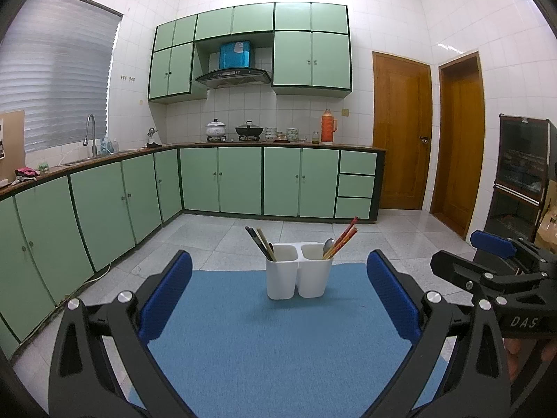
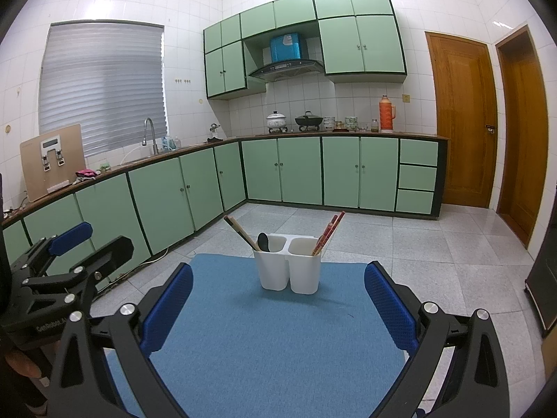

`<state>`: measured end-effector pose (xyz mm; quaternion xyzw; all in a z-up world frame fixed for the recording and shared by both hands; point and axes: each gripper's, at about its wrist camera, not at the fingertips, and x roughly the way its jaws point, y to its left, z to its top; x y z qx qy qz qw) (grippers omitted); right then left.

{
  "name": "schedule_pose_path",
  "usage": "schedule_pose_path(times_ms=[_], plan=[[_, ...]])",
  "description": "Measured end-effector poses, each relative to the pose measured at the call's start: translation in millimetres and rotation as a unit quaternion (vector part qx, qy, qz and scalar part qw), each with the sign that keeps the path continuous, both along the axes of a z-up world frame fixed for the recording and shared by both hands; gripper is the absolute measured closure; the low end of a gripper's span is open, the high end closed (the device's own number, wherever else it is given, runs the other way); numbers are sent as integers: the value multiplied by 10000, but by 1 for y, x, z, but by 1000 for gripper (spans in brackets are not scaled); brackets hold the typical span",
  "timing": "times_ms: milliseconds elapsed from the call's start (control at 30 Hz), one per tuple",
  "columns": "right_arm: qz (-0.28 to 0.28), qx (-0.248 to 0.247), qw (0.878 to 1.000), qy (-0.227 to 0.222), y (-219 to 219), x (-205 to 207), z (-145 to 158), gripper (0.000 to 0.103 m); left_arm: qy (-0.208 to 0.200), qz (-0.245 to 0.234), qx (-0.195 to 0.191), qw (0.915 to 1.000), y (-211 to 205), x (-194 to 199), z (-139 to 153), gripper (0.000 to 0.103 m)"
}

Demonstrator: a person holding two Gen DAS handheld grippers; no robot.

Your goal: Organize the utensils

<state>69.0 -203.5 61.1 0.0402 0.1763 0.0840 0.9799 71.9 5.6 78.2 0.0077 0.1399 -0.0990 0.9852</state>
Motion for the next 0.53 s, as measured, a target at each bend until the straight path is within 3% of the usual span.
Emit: schedule_pose_path(times_ms=[533], plan=[[-1,-9,10000,31,3,0,-7,6,87,22,-12,10000,-3,3,-6,6]])
